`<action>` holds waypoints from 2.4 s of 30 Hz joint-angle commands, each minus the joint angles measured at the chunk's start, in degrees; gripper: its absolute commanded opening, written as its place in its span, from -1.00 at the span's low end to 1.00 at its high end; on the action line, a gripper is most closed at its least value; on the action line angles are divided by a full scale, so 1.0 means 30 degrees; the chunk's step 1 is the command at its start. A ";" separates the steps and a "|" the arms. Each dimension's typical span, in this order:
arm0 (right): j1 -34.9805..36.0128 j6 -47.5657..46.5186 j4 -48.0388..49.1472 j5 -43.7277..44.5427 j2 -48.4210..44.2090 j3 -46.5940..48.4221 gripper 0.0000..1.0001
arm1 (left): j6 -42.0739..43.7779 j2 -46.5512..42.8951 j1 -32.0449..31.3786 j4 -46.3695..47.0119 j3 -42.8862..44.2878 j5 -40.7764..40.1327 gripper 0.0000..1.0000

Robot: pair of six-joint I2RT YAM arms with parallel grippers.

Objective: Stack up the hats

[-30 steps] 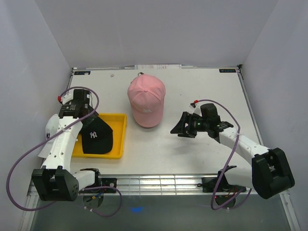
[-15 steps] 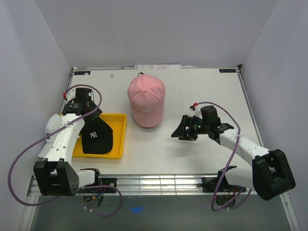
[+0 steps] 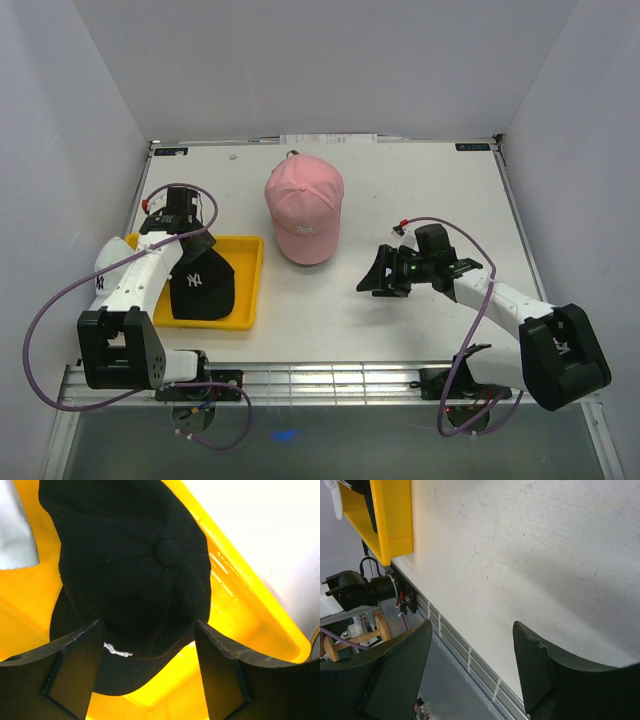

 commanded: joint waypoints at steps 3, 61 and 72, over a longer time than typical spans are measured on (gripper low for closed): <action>0.0075 -0.0351 0.0843 -0.0388 0.0208 -0.0356 0.42 | -0.0184 -0.0237 0.0119 0.0774 -0.0276 0.0450 0.48; 0.6490 0.2021 0.3331 0.2541 0.3925 1.4405 0.72 | -0.1824 -0.0852 -0.0525 -0.3210 1.5544 1.0441 -1.00; 0.7780 0.3104 0.4505 0.3303 0.7150 1.7044 0.72 | -0.2323 0.0085 -0.2254 -0.3004 1.6863 1.0617 -1.00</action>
